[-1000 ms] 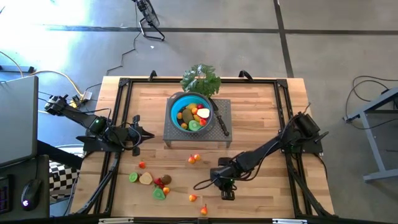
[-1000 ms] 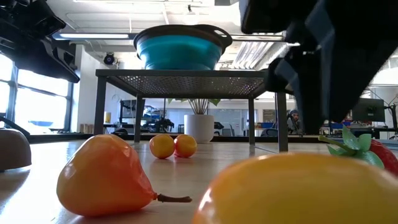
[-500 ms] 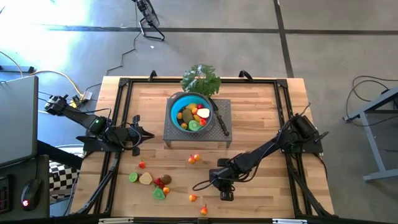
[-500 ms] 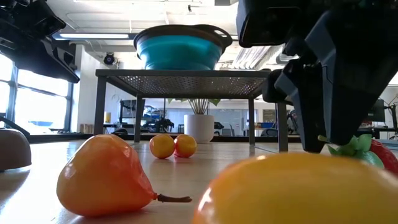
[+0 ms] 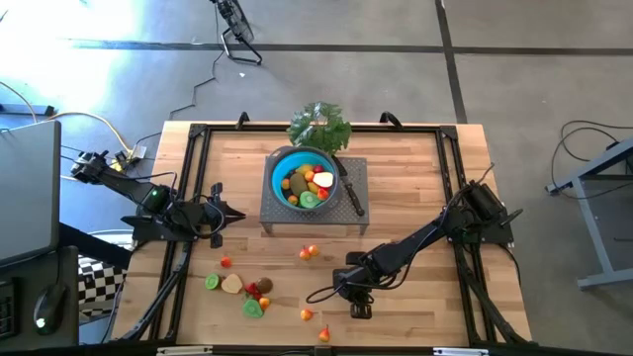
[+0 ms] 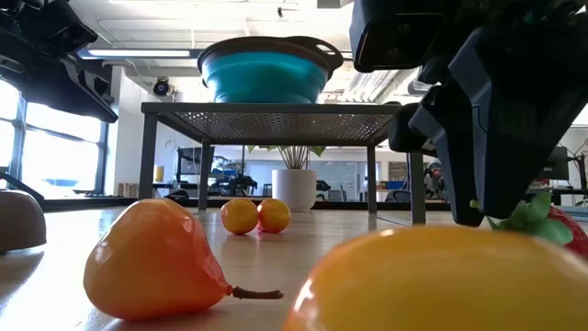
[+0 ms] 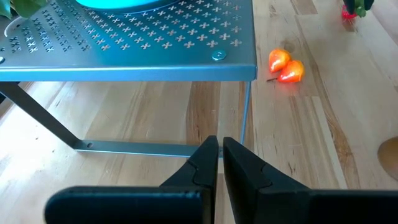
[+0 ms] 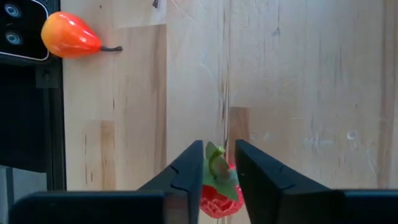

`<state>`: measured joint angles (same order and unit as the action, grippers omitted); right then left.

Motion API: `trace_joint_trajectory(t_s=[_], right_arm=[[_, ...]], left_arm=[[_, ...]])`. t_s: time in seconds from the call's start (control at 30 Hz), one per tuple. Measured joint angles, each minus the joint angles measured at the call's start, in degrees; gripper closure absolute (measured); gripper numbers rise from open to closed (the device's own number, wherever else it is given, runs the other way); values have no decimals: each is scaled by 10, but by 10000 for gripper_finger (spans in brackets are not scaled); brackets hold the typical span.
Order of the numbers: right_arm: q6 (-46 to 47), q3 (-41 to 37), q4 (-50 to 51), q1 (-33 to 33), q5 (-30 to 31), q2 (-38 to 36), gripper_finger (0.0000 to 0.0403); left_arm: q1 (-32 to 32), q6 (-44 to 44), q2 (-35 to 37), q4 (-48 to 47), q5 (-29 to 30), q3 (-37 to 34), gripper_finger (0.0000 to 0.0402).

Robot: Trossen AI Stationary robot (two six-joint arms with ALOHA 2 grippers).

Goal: Pick & Place Fruit
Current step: Put the strawberry into the blue strainer bowl on the shelf

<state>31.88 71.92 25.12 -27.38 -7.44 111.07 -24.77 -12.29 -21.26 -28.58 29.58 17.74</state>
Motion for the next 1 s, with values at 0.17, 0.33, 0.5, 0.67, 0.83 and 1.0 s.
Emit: trace_joint_trajectory(t_s=[0.17,0.33,0.5,0.67,0.83,1.0], right_arm=[[0,0,0,0,0,0,365],[0,0,0,0,0,0,394],[2,0,-5,0,-2,-1,397],[14,0,-16,5,-3,-23,398],[14,0,-51,22,7,-67,398],[9,0,-106,44,48,-123,399]], left_arm=[[0,0,0,0,0,0,380],[0,0,0,0,0,0,380],[0,0,0,0,0,0,380],[0,0,0,0,0,0,380],[0,0,0,1,0,0,380],[0,0,0,1,0,0,380]])
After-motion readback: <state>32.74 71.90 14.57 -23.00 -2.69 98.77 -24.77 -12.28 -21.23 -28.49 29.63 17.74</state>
